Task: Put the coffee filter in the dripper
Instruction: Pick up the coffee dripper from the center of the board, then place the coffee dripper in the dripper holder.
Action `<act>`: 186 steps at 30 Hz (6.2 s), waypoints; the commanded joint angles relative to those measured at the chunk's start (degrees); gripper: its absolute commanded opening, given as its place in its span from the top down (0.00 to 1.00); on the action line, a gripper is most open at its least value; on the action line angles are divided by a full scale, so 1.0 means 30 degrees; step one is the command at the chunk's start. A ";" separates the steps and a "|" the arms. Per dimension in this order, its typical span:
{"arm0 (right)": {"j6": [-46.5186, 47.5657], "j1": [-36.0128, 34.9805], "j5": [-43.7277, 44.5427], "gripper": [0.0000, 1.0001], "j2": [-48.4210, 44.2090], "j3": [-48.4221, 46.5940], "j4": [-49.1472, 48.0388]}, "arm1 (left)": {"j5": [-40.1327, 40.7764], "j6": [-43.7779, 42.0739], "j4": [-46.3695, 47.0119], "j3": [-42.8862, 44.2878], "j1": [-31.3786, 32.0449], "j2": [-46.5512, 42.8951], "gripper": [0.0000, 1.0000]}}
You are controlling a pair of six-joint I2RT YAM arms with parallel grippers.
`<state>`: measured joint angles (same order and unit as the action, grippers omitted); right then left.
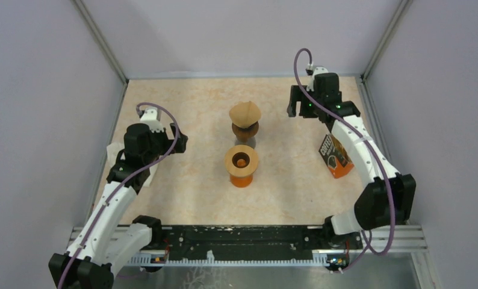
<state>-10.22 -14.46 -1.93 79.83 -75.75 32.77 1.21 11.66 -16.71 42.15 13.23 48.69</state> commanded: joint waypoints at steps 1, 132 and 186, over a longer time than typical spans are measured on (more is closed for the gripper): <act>-0.0344 0.1174 -0.1769 0.20 0.1429 -0.0310 -0.2927 | -0.0759 -0.0419 0.0267 -0.0050 -0.0076 0.0038 0.01; -0.5602 -0.8627 -0.2675 1.00 -0.0306 -0.0060 0.0839 | -1.1495 0.8817 0.1037 0.1944 0.3217 0.2438 0.13; -0.4969 -0.9038 -0.0508 1.00 0.2250 -0.0087 0.4161 | -0.8050 0.5861 -0.0434 0.4410 0.6282 0.7348 0.69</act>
<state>-27.14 -40.88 -7.33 85.62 -77.01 40.77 -25.21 31.24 -16.56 53.82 31.79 70.04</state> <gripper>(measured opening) 0.022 0.320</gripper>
